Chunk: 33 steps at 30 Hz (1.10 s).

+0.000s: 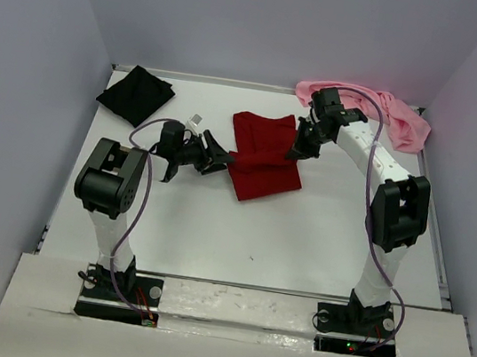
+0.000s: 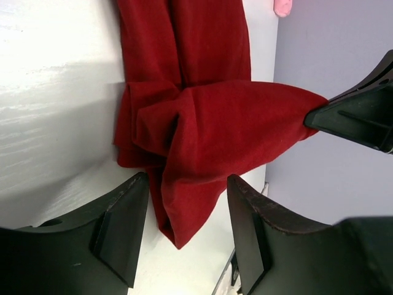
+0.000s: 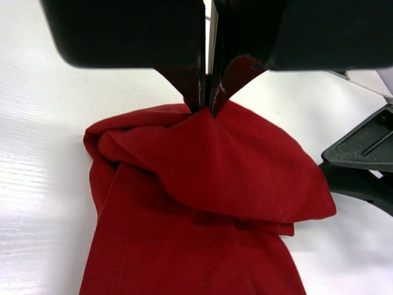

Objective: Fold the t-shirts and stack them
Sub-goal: Fold the tshirt

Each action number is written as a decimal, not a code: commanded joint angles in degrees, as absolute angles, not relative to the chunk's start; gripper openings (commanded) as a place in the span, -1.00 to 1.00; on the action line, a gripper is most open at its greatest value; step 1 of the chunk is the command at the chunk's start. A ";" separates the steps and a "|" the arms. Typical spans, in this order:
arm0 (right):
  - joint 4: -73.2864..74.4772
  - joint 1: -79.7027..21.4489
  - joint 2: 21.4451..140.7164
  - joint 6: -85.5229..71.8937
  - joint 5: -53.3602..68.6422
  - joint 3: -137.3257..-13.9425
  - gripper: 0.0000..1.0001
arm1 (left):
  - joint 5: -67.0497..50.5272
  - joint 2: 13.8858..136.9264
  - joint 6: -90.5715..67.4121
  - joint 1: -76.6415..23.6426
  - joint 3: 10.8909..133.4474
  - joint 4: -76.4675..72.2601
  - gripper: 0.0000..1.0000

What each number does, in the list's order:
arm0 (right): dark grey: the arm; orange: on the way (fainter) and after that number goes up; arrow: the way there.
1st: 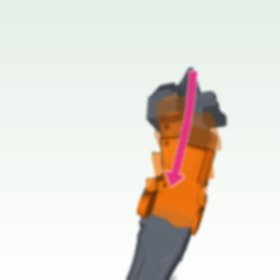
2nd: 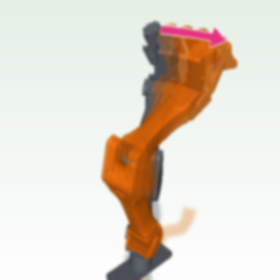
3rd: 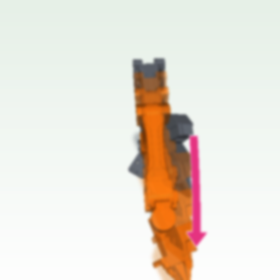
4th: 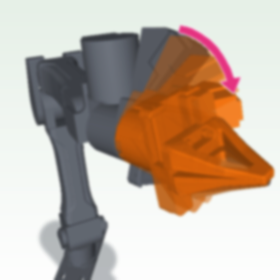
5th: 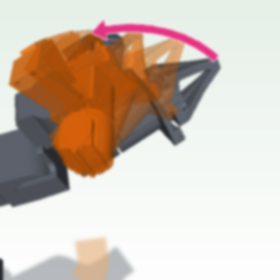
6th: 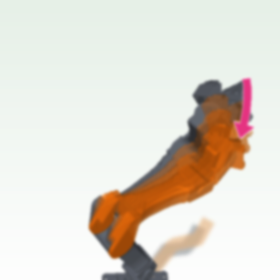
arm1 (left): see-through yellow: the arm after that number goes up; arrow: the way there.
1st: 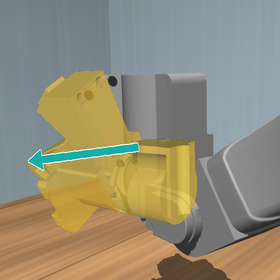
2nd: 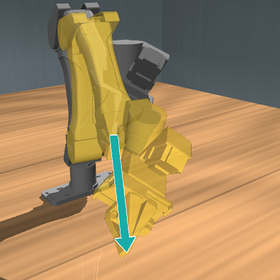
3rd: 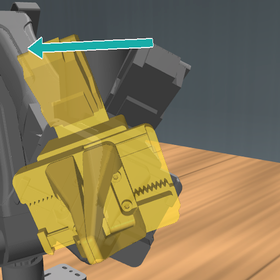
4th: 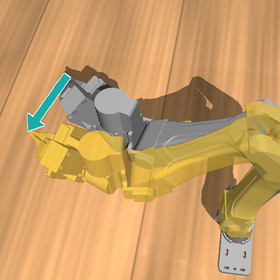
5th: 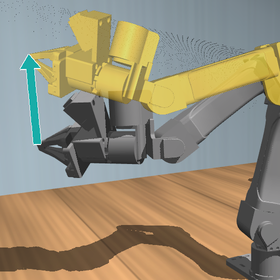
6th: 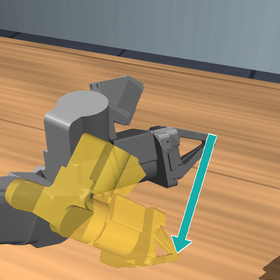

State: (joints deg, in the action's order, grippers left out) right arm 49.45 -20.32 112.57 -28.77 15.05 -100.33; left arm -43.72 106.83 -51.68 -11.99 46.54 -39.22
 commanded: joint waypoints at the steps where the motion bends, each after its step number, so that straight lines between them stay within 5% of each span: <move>1: 47.64 -19.51 110.92 -29.18 15.38 -100.02 -1.00 | -45.26 107.31 -52.21 -12.57 49.30 -42.63 0.24; 17: 47.37 -19.51 111.01 -29.18 15.47 -99.84 -1.00 | -46.32 107.84 -52.73 -13.10 49.92 -43.51 -0.61; 21: 47.37 -19.51 111.01 -29.18 15.29 -99.84 -1.00 | -46.67 107.06 -52.82 -13.10 49.83 -43.51 -0.99; 33: 47.46 -18.46 110.39 -29.27 13.36 -99.84 -1.00 | -47.64 98.01 -50.19 -13.18 51.76 -35.52 -1.00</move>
